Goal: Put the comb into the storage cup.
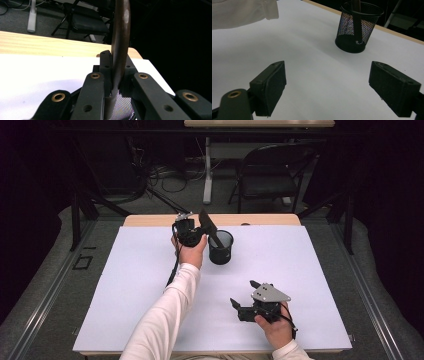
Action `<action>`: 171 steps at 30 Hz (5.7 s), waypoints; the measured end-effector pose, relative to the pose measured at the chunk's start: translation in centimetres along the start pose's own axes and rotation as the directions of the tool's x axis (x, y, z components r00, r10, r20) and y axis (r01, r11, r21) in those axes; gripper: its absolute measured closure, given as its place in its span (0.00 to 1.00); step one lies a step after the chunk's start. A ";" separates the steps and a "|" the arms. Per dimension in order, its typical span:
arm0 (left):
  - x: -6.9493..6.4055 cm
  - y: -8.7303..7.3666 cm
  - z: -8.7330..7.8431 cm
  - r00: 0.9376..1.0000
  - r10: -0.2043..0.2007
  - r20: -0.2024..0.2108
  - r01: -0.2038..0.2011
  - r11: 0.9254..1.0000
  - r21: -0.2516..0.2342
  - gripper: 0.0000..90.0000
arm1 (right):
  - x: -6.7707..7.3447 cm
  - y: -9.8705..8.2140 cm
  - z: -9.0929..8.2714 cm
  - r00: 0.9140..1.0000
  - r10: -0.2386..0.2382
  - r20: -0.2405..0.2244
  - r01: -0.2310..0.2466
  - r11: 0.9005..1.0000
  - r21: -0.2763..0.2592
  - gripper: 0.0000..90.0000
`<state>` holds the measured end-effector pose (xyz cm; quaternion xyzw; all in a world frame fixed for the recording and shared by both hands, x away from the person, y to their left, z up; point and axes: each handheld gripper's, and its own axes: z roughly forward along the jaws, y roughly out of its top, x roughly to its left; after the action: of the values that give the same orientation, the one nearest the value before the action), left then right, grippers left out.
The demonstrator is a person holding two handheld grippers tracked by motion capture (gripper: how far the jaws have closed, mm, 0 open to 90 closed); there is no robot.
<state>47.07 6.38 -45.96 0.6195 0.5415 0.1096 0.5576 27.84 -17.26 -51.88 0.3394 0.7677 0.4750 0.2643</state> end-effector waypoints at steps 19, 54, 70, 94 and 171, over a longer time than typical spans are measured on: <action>0.6 -0.8 0.5 0.999 -0.040 0.008 0.040 0.999 0.005 0.93 | 0.0 0.0 0.0 1.000 -0.004 0.000 0.004 1.000 0.004 0.16; 2.4 -1.1 0.1 0.995 -0.101 -0.017 0.101 0.995 0.010 0.92 | 0.1 -0.1 0.2 1.000 -0.006 -0.004 0.006 1.000 0.011 0.16; 2.3 -1.1 0.1 0.995 -0.100 -0.016 0.100 0.995 0.015 0.91 | 0.1 -0.1 0.2 1.000 -0.007 -0.003 0.007 1.000 0.012 0.16; 1.7 -0.3 -1.7 0.999 -0.030 -0.036 0.028 0.998 -0.056 0.60 | 0.1 -0.2 0.1 1.000 -0.007 0.002 0.007 1.000 0.013 0.16; 3.0 -2.2 -16.1 0.951 0.298 0.079 -0.303 0.952 0.053 0.18 | 0.4 -0.4 0.1 1.000 -0.016 0.012 0.016 1.000 0.009 0.16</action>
<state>35.11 17.51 -43.42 0.7160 0.4243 0.1537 0.5326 27.59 -17.00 -52.28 0.3371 0.7709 0.4675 0.2711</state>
